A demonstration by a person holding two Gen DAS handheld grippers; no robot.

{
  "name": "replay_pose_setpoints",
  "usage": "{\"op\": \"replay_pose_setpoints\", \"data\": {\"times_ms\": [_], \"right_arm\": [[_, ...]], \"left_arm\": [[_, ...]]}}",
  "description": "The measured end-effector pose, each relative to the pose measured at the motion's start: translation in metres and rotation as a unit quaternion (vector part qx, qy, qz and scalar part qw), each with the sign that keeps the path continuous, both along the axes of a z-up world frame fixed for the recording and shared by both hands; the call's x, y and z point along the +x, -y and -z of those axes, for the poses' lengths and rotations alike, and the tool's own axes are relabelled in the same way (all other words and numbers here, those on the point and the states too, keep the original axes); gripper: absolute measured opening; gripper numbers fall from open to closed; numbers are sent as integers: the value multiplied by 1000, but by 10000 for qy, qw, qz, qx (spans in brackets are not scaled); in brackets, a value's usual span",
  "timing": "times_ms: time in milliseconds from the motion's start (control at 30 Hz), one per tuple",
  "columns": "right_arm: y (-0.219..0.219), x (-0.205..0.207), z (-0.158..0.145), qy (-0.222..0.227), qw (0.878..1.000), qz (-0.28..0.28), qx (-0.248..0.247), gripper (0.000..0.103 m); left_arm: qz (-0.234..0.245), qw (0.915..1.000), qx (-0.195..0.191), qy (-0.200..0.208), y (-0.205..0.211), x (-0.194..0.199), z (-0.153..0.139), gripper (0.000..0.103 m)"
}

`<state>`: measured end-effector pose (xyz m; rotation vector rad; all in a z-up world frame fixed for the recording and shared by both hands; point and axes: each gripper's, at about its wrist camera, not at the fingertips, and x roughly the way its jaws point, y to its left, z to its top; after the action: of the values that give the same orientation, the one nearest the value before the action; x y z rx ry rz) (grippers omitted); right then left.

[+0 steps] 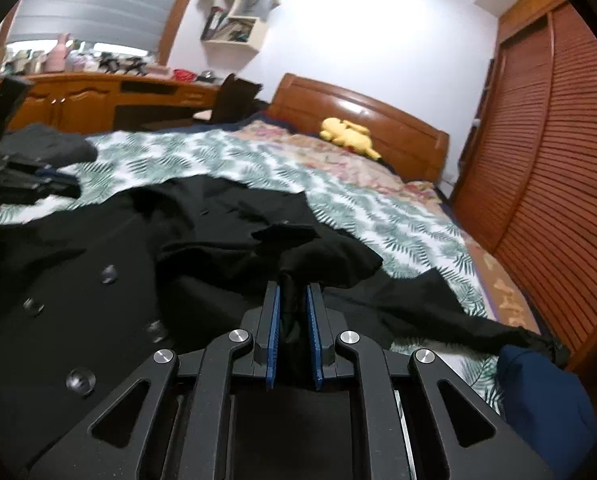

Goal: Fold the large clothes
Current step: 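Grasp the folded sleeve on the coat front with the right tool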

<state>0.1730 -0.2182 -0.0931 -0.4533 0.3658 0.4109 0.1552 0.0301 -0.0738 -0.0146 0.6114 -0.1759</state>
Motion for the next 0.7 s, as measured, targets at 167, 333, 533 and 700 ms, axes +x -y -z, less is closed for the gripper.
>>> {"op": "replay_pose_setpoints", "data": {"times_ms": [167, 333, 533, 700], "right_arm": [[-11, -16, 14, -385, 9990, -36, -239, 11], [-14, -22, 35, -1011, 9945, 164, -214, 11], [-16, -32, 38, -1554, 9873, 324, -18, 13], [-13, -37, 19, -1835, 9818, 446, 220, 32]], "left_arm": [[89, 9999, -126, 31, -3, -7, -4, 19], [153, 9997, -208, 52, -6, -13, -6, 19], [234, 9993, -278, 34, -8, -17, -4, 19], [281, 9992, -271, 35, -7, -20, -4, 19]]}}
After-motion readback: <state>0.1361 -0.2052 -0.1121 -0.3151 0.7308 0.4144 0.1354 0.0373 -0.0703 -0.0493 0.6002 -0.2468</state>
